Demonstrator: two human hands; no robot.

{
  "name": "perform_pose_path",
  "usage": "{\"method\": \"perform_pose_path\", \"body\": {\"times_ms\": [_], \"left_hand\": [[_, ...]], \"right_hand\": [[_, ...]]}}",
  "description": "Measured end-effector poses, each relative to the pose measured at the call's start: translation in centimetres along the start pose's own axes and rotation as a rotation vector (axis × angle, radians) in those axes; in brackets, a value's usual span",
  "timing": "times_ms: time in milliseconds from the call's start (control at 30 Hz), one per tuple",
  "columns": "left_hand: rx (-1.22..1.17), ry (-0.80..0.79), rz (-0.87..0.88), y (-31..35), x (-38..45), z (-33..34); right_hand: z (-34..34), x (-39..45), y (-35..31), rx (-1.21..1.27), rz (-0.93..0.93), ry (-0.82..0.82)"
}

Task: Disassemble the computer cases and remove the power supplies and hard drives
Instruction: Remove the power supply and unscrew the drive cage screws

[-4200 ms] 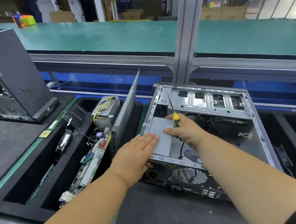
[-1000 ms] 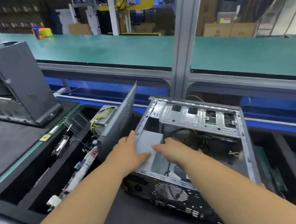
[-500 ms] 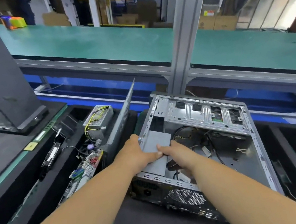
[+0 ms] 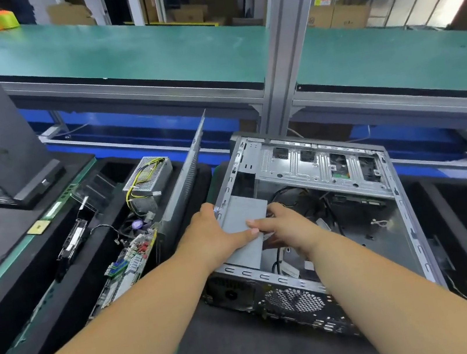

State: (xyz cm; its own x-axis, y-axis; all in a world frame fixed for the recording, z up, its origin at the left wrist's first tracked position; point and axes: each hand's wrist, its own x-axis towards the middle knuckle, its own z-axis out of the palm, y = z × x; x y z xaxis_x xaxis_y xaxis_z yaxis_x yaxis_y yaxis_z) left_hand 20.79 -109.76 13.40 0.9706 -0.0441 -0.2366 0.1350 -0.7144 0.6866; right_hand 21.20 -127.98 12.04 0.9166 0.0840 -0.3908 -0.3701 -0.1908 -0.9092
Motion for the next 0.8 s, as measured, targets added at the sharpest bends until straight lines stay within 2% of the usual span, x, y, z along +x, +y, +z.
{"method": "perform_pose_path", "body": {"times_ms": [133,200,267,300,367,433,533,633,700,800], "left_hand": [[-0.045,-0.018,-0.002,0.0,-0.1,-0.1],[-0.093,-0.026,-0.012,-0.1,-0.1,-0.1],[-0.194,-0.034,-0.048,0.0,0.1,-0.4],[-0.264,-0.043,-0.074,0.1,0.1,-0.6],[-0.375,-0.045,-0.107,0.0,0.0,-0.7],[-0.420,-0.016,-0.080,-0.2,-0.2,-0.8],[-0.584,0.021,0.059,-0.8,-1.3,-1.1],[-0.625,-0.032,0.223,-2.8,-3.3,-1.1],[-0.573,-0.038,0.295,-4.7,-4.6,-0.6],[-0.418,-0.040,0.274,-7.2,-5.8,0.7]], "right_hand": [[0.1,-0.3,0.1,-0.020,0.043,0.001],[0.2,-0.7,-0.2,-0.218,-0.031,0.084],[0.1,-1.0,-0.8,-0.490,-0.191,0.192],[0.1,-1.3,-1.4,-0.581,-0.263,0.182],[0.3,-1.7,-2.5,-0.766,-0.323,0.023],[0.6,-1.7,-3.1,-1.028,-0.288,-0.152],[0.9,-1.3,-3.2,-1.202,-0.250,-0.218],[1.1,-0.8,-2.5,-1.072,-0.352,-0.134],[1.0,-0.1,-1.5,-0.837,-0.402,-0.027],[0.7,1.2,-0.8,-0.305,-0.194,0.023]]}}
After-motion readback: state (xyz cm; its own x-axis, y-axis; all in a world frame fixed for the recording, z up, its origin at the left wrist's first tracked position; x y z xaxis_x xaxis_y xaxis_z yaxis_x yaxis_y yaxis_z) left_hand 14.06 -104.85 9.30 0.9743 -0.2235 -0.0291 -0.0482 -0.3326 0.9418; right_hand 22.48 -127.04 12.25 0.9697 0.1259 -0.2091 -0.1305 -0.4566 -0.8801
